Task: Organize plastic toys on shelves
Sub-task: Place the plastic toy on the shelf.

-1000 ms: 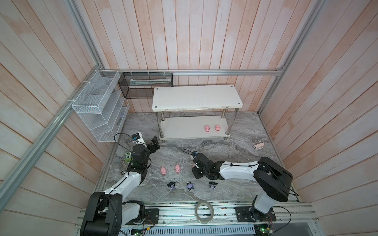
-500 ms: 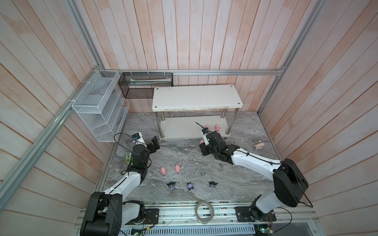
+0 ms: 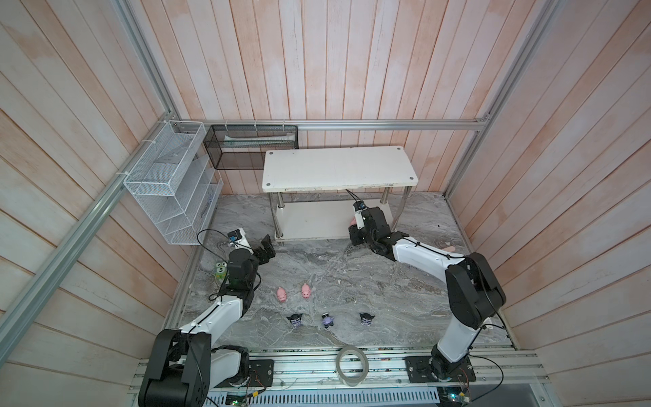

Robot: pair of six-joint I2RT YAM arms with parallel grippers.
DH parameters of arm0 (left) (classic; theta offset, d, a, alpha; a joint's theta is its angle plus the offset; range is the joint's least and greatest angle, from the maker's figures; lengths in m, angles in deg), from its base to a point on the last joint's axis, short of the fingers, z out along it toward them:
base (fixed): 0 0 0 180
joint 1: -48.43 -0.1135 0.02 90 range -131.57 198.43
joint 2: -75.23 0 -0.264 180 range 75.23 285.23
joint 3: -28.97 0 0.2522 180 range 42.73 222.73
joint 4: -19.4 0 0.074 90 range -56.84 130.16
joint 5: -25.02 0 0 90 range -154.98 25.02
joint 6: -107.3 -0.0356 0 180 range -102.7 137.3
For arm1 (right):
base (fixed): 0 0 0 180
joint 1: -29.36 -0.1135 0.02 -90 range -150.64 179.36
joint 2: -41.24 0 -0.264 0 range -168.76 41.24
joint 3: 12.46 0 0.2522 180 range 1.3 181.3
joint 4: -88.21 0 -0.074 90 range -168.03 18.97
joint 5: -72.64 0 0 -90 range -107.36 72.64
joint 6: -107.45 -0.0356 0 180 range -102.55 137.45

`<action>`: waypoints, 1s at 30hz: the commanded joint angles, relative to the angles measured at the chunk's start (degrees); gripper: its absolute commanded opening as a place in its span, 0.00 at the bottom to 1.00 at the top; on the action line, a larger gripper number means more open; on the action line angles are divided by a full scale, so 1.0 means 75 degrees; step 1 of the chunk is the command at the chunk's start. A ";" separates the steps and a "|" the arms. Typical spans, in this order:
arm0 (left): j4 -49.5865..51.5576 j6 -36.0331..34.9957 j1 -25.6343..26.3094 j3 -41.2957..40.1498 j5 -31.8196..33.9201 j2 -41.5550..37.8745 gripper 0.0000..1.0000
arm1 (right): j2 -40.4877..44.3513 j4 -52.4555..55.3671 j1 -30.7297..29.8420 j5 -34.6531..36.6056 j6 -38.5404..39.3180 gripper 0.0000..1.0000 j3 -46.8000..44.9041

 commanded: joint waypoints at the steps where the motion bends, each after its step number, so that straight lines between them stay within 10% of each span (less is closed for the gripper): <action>1: -0.0022 -0.0064 0.0016 0.0000 -0.0004 0.0045 1.00 | -0.0258 -0.0313 0.0034 -0.0214 0.0180 0.33 0.0387; 30: -0.0088 -0.0073 0.0008 0.0020 0.0033 0.0183 1.00 | -0.1954 -0.0265 0.0234 -0.0836 0.0387 0.34 0.2001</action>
